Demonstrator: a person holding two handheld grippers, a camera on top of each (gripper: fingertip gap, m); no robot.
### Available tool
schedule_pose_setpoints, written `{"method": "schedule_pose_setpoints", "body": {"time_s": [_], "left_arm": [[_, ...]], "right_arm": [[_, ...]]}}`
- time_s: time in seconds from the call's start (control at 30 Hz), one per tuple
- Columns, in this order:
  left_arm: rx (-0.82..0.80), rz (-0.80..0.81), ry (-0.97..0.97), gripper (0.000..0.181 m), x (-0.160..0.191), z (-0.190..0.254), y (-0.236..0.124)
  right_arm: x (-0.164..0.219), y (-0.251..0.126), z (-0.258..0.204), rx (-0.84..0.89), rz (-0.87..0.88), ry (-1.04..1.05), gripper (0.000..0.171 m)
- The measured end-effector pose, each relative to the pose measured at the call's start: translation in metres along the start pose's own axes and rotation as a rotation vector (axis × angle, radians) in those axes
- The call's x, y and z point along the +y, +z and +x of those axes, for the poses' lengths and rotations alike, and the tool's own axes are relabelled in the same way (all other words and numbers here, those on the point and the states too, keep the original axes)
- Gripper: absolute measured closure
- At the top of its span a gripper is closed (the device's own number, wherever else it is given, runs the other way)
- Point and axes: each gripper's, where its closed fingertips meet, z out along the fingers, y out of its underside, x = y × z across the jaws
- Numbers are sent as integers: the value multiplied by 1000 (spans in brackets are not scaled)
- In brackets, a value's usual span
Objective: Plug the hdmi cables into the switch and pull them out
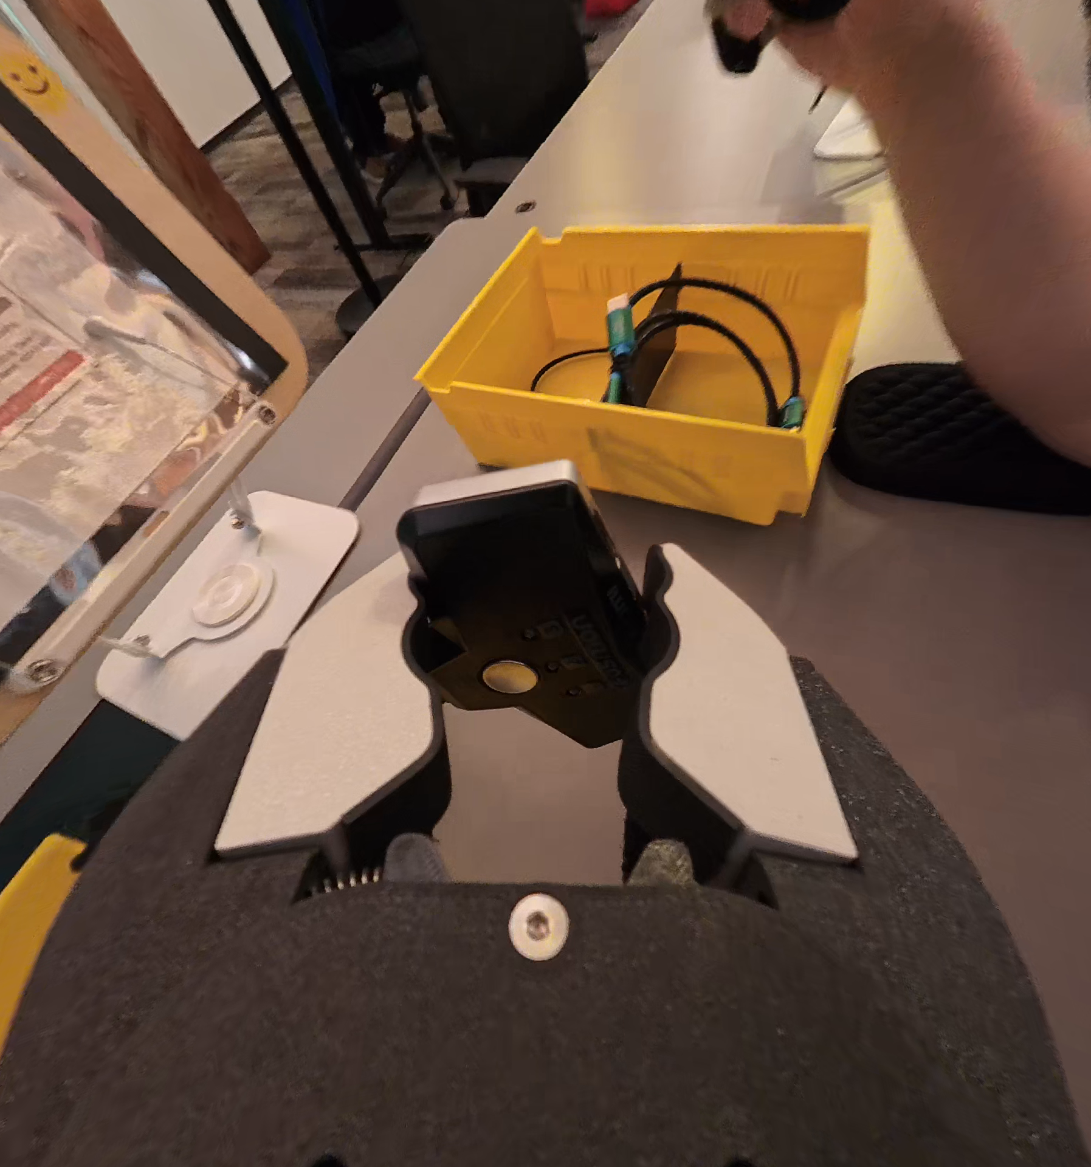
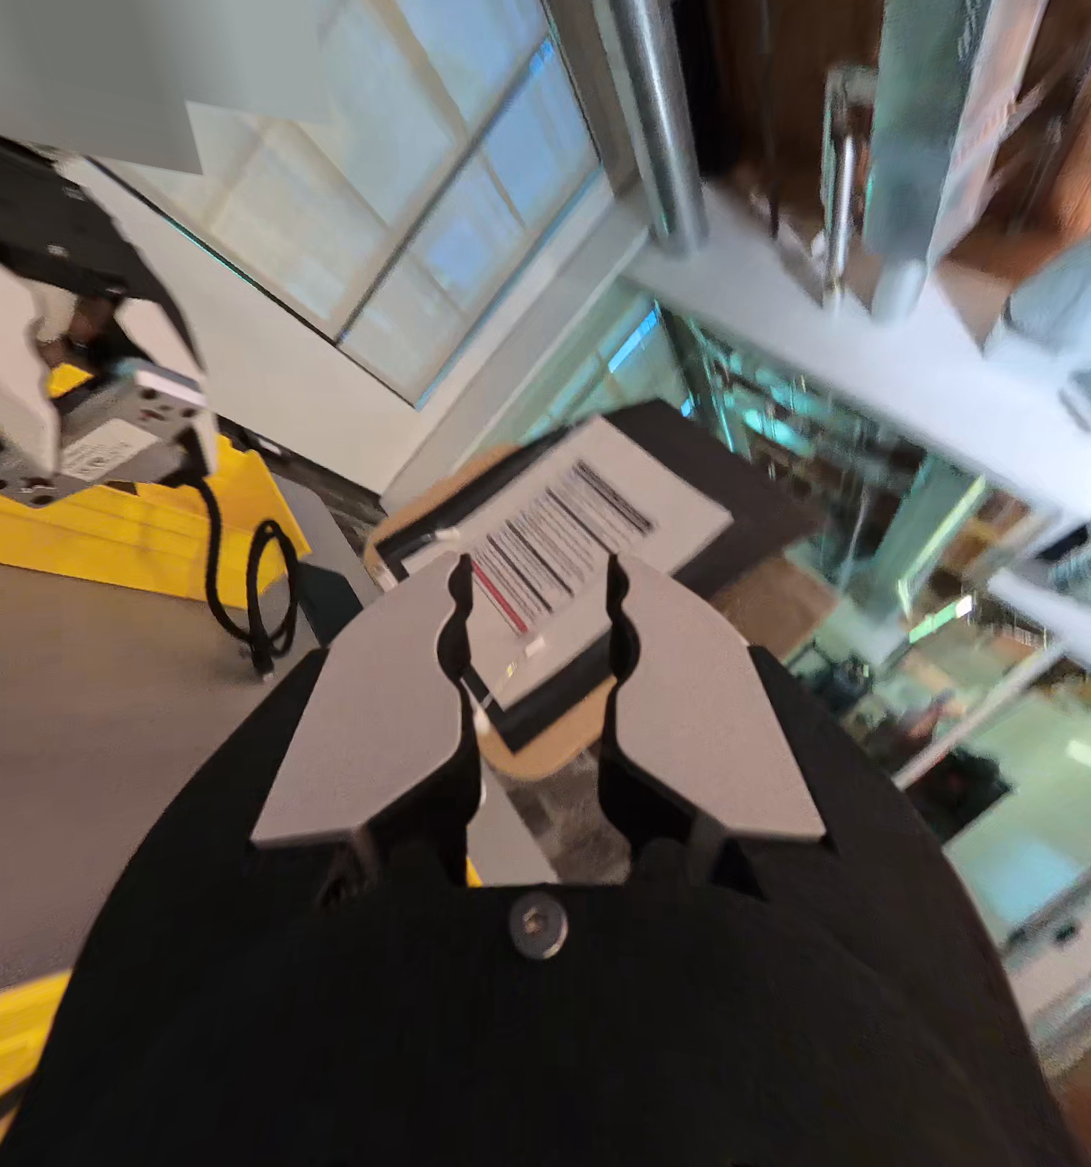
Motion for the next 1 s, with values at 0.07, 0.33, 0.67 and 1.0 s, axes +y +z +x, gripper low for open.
{"method": "schedule_pose_setpoints", "body": {"time_s": [0.07,0.33,0.67,1.0], "left_arm": [[55,61,-42,117,-10,5,-7],[263,257,-119,117,-48,33,-44],[404,356,-100,117,-70,63,-69],[263,414,-122,100,-79,45,-87]], "right_arm": [[-14,17,-31,-76,59,-51,126],[-13,91,-174,-391,85,92,118],[33,109,-221,-518,-196,250,147],[14,96,-126,-316,-200,485,164]]}}
